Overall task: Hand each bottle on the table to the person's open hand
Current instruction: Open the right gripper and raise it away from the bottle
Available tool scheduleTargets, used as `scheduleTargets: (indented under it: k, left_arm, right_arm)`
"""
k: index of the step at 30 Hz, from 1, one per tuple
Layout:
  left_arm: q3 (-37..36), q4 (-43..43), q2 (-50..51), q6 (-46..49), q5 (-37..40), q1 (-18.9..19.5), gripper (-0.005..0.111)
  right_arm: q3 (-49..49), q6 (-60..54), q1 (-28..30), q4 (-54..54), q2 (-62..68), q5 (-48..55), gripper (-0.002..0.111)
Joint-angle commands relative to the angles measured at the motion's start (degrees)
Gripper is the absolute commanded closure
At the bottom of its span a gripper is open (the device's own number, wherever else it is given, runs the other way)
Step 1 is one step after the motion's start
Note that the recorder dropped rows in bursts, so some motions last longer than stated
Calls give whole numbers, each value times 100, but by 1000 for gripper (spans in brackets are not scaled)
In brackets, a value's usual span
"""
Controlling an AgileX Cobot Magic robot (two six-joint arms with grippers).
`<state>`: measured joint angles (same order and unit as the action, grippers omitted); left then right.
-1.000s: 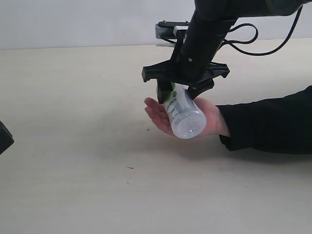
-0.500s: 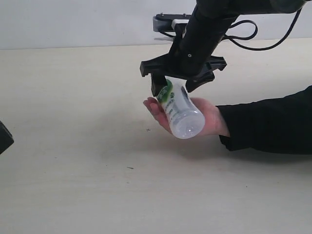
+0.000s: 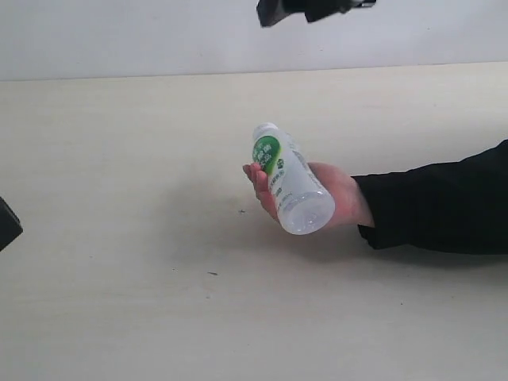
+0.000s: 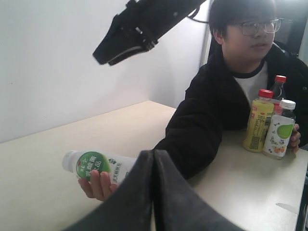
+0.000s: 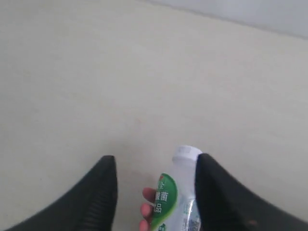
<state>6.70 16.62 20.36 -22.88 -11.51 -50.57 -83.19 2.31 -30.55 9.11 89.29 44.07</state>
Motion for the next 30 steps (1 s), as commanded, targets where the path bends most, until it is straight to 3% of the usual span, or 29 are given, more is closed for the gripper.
scheduleTargets:
  k: [1, 4, 12, 18, 23, 30]
  left_arm:
    - [-5, 13, -32, 9, -22, 5, 106]
    - [-5, 13, -32, 9, -22, 5, 106]
    - [-5, 13, -32, 9, -22, 5, 106]
    - [-5, 13, -32, 9, -22, 5, 106]
    - [-5, 13, -32, 9, -22, 5, 106]
    - [-5, 13, -32, 9, -22, 5, 106]
  right_arm:
    - [509, -82, -10, -9, -893, -323, 89]
    - [1235, -144, -10, -9, -1578, -927, 108]
    - [3986, -1316, -10, 1231, -3607, -3492, 108]
    - [5782, -1427, -10, 1276, -4848, -5044, 108]
    - [6548, -1427, -10, 1276, -5490, -5320, 108]
    - [6739, -1427, -10, 1276, -5672, -5278, 108]
